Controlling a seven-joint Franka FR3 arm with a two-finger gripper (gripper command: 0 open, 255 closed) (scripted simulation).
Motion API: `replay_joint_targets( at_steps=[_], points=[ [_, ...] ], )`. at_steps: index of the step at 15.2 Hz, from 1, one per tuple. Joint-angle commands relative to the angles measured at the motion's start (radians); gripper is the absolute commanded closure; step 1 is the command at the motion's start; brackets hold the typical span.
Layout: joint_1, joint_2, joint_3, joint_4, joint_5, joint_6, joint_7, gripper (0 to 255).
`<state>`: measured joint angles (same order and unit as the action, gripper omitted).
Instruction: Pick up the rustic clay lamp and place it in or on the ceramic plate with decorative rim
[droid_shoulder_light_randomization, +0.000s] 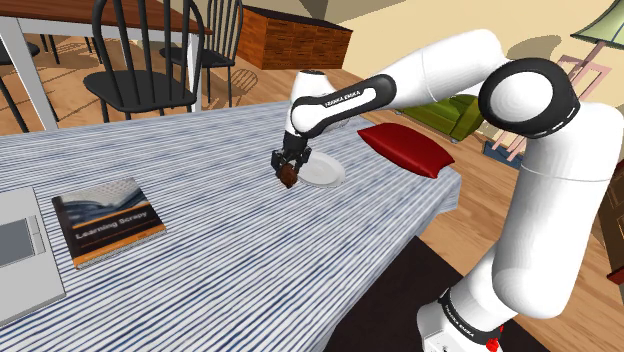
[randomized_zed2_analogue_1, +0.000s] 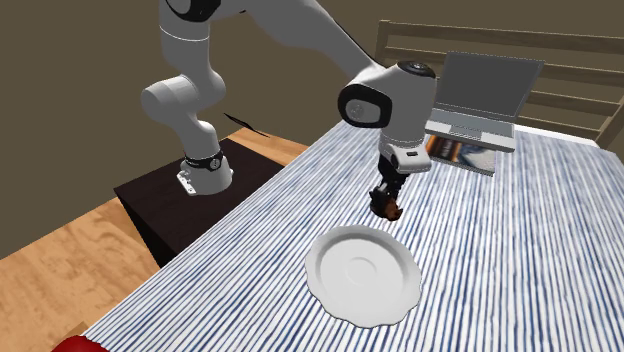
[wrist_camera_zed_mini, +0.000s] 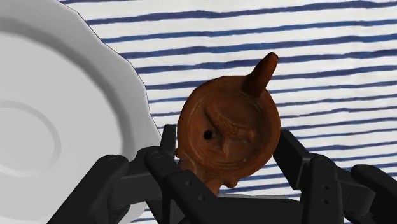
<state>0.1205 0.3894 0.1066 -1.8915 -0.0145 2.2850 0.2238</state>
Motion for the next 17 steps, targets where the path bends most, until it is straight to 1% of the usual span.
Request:
replay_joint_targets(
  at_steps=[1, 10, 17],
  points=[
    [0.000, -0.015, 0.001, 0.008, 0.002, -0.024, 0.000, 255],
    [-0.003, -0.075, 0.004, 0.048, 0.009, -0.124, -0.003, 255],
    [-0.104, -0.063, -0.044, 0.078, 0.026, -0.144, -0.159, 255]
  ],
)
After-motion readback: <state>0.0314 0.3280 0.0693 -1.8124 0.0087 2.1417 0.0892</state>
